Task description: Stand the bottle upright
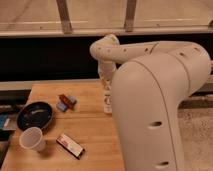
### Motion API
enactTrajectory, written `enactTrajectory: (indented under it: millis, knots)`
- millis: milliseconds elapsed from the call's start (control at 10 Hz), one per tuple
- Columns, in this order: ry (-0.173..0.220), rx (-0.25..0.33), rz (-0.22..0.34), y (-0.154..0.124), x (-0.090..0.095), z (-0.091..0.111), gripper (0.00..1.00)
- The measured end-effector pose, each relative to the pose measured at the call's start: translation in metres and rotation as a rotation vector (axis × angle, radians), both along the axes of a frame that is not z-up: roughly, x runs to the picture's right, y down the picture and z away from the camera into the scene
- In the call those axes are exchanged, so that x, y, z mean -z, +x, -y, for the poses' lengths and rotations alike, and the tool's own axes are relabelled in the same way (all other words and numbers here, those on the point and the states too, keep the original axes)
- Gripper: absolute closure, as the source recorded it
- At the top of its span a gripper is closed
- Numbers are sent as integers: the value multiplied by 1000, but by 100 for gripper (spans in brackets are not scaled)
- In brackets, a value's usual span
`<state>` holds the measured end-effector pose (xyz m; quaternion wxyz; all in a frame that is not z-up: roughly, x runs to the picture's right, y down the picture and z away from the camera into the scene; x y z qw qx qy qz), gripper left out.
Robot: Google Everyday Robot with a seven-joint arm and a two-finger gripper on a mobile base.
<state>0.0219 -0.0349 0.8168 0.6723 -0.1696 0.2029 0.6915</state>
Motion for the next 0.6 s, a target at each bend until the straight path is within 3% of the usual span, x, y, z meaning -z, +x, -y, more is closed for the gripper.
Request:
enactTrajectory:
  millis: [200, 400, 600]
  knots:
    - [9, -19, 23, 2, -3, -2, 100]
    - [49, -38, 69, -1, -5, -2, 100]
    - [57, -24, 67, -5, -7, -2, 100]
